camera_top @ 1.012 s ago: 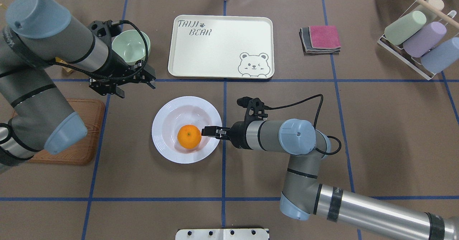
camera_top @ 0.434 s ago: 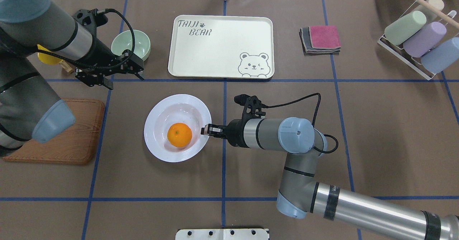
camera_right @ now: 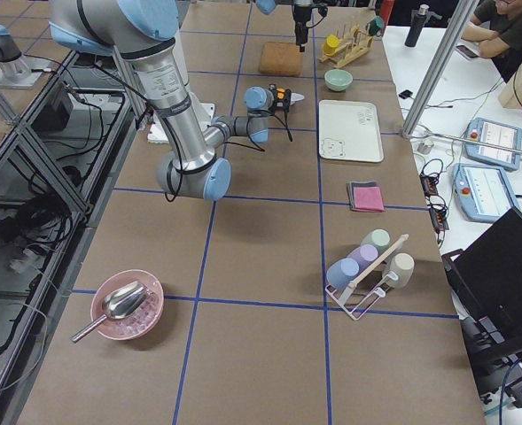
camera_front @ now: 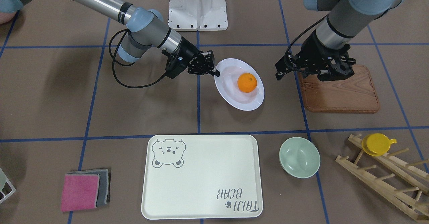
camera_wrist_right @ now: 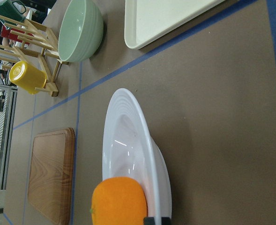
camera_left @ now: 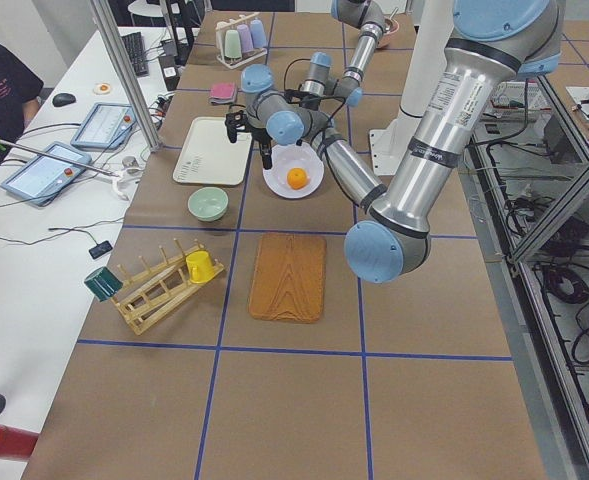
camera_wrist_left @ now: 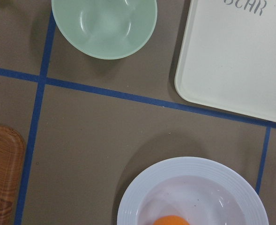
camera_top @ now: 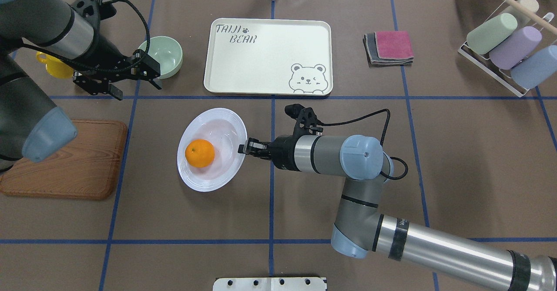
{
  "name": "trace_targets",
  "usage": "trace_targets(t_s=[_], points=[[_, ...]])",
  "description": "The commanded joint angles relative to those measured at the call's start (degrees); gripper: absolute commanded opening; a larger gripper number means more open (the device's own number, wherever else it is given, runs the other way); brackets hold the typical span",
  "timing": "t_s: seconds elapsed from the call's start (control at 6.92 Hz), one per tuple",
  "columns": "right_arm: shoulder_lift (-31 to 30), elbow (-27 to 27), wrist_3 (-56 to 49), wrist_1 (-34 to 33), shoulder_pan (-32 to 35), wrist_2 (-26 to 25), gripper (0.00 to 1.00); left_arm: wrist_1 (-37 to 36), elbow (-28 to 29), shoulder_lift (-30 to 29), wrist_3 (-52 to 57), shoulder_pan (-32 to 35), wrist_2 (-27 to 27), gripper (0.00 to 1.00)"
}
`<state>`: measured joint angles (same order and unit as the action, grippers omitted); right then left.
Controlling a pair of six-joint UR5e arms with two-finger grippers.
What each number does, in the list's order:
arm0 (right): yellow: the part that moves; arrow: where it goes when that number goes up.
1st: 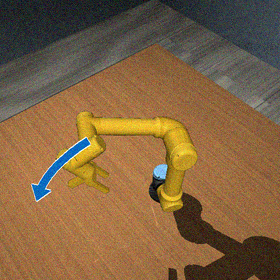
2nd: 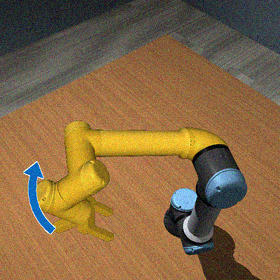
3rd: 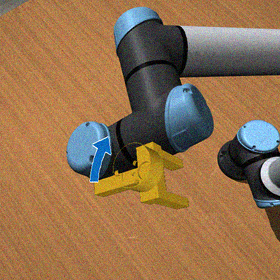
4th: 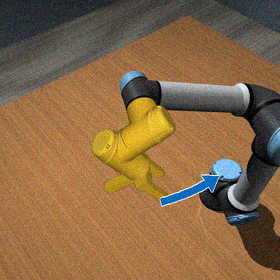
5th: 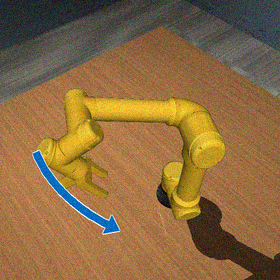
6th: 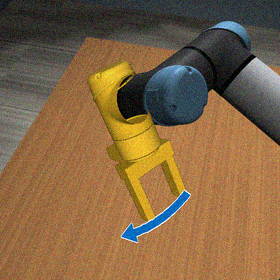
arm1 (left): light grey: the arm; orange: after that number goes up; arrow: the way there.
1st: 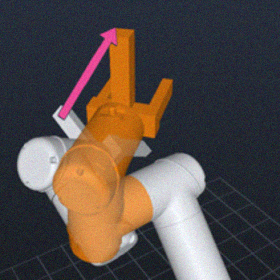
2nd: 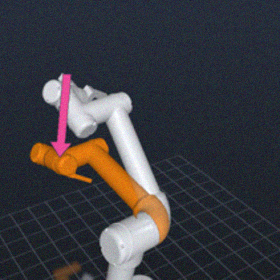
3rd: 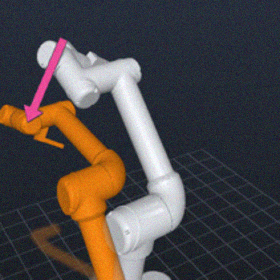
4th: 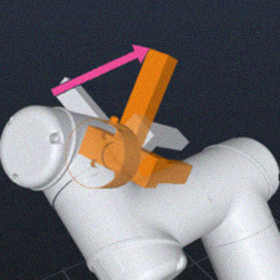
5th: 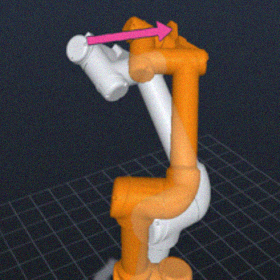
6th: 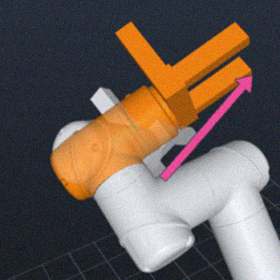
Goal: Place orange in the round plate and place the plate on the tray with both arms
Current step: 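Lift the plate with the right gripper while the left arm withdraws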
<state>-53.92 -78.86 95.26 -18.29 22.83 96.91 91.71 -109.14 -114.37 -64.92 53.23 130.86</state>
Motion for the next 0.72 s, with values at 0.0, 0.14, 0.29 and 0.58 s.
trace_targets(t_s=[0.0, 0.14, 0.29, 0.58], points=[[1.9, -0.2, 7.9, 1.8, 1.2, -4.2, 0.00, -1.4, -0.8, 1.7, 4.8, 1.5, 0.1, 0.97], [1.9, -0.2, 13.4, 5.4, 2.5, -7.1, 0.00, -1.4, -1.0, 3.2, 7.4, 2.6, 0.1, 0.97], [2.0, -0.1, 18.9, 6.3, 3.0, -13.4, 0.00, -1.4, -1.0, 3.5, 8.8, 3.1, 0.1, 0.97], [2.9, 5.4, 29.5, 5.9, 4.3, -26.9, 0.00, -1.4, -0.8, 5.0, 12.4, 3.8, -0.3, 0.97]])
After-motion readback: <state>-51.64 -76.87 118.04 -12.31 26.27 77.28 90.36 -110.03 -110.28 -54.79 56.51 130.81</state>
